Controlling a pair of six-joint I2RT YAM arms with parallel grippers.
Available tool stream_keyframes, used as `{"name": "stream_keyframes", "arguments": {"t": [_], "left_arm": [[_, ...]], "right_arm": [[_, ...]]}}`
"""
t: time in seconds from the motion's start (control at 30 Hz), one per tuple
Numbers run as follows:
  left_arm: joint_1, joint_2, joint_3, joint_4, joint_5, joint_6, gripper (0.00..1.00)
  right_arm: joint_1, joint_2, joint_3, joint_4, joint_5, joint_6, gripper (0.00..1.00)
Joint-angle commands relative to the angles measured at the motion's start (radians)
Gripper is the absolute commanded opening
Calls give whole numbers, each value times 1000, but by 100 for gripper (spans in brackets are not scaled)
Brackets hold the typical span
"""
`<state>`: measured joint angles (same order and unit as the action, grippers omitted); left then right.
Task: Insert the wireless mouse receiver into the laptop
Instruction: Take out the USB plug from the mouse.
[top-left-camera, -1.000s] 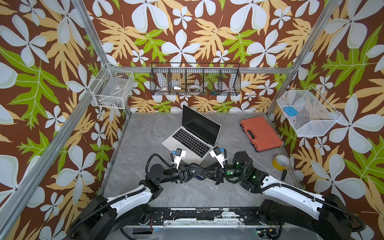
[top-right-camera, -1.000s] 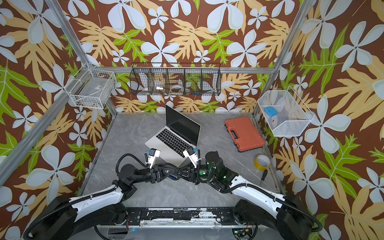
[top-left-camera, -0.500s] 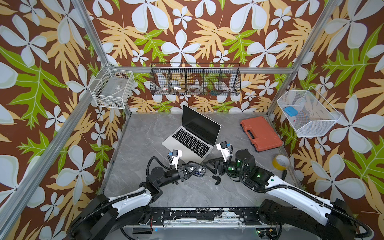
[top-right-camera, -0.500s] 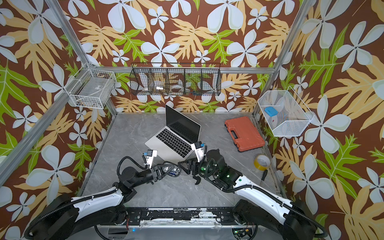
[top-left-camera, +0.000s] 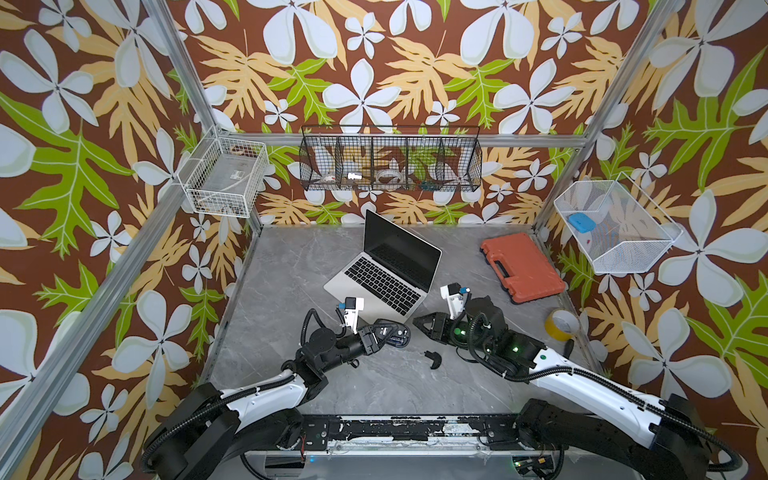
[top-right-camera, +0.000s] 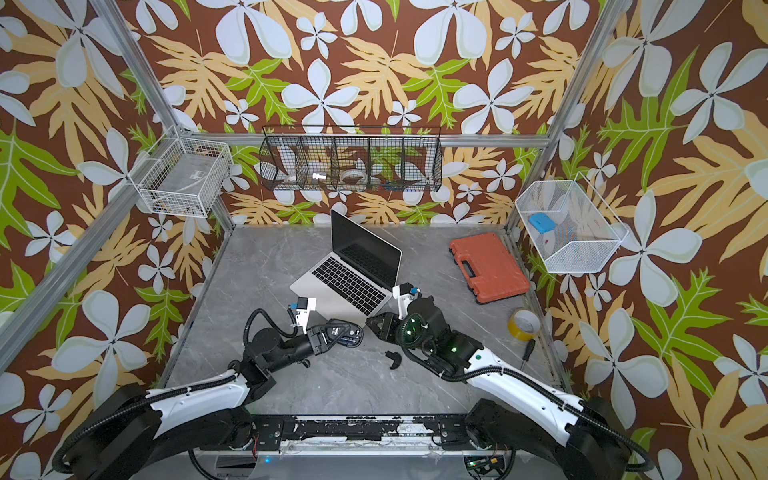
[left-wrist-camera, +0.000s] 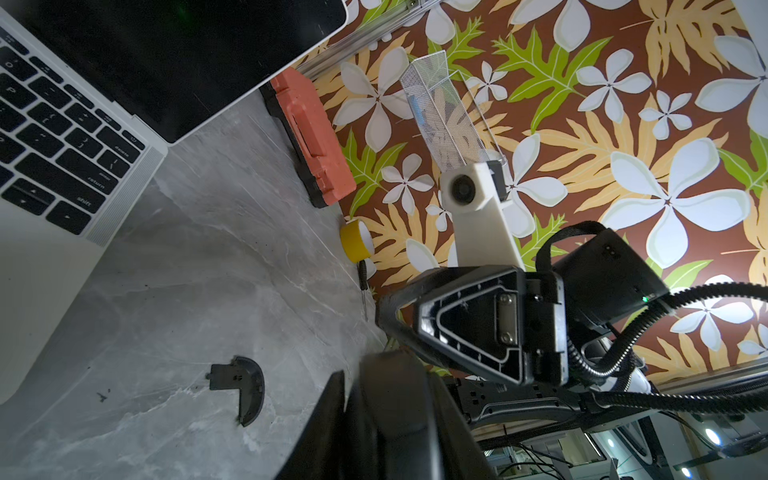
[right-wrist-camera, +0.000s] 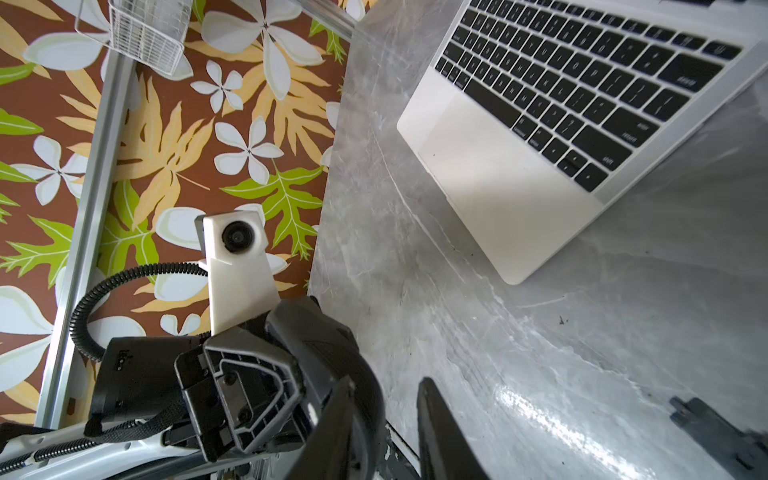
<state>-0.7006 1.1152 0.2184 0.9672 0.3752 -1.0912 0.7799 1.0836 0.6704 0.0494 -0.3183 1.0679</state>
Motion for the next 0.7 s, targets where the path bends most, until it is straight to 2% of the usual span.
{"name": "stream_keyframes", "arguments": {"t": [0.0, 0.3, 0.67], "left_arm": [[1, 20, 15, 21, -3, 3, 8], [1, 61, 19, 38, -31, -23, 6], [1, 83, 32, 34, -19, -20, 5]], "right_arm": [[9, 26, 25, 2, -36, -6, 29], [16, 30, 12, -6, -29, 4, 31], [19, 27, -4, 20, -28, 3, 25]]}}
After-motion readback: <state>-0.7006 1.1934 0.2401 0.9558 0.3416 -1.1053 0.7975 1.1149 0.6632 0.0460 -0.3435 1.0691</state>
